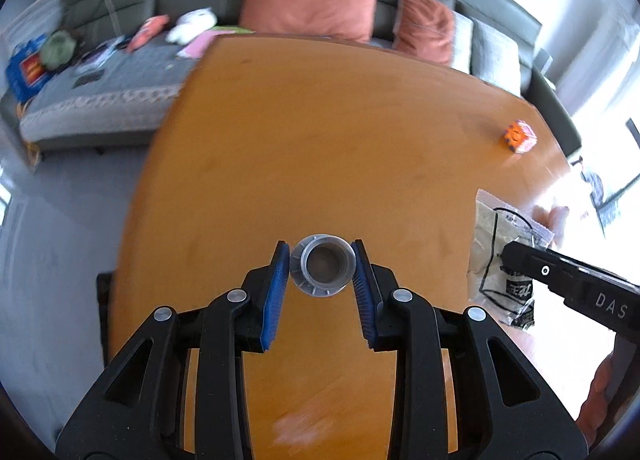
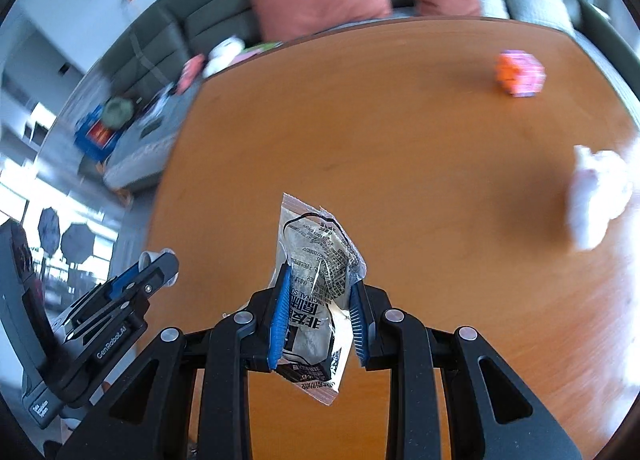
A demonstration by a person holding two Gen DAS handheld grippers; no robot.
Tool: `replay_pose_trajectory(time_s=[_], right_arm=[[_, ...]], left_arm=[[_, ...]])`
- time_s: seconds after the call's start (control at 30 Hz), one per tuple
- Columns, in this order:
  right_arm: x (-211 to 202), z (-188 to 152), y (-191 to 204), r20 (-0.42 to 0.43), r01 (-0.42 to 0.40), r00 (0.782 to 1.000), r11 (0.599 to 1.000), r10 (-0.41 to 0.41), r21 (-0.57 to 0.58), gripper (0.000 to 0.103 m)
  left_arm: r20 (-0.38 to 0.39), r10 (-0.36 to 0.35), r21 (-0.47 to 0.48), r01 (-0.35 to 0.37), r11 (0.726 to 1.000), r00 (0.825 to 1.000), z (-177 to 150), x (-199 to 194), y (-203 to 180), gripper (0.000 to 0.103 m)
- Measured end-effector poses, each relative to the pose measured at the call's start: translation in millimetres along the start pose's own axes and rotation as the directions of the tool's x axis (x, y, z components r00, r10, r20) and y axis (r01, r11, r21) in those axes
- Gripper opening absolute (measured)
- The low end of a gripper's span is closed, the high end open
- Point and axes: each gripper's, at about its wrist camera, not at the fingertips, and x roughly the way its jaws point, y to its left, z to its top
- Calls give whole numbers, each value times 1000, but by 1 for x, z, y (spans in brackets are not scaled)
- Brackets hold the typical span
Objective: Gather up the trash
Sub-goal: 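Grasp the small white cup with the left gripper, then carry the cup and snack bag to the bin and open both grippers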
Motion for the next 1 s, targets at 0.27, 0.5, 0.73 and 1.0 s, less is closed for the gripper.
replay_pose_trajectory(time_s=[0.27, 0.5, 0.73, 1.0], right_arm=[[28, -33, 119, -83, -81, 994, 984, 68, -158, 29], [54, -56, 222, -143, -146, 984, 943, 107, -299, 29], [81, -71, 304, -189, -184, 975, 902, 117, -390, 29], [107, -88, 368, -224, -193, 970, 867, 97, -460, 29]], left_arm=[[17, 78, -142, -74, 987, 997, -42, -49, 110, 31], [2, 147, -278, -140, 950, 989, -78, -77, 208, 31], [-30, 192, -350, -190, 917, 981, -113, -93, 280, 31], [-73, 204, -417, -216, 883, 976, -137, -99, 339, 32]])
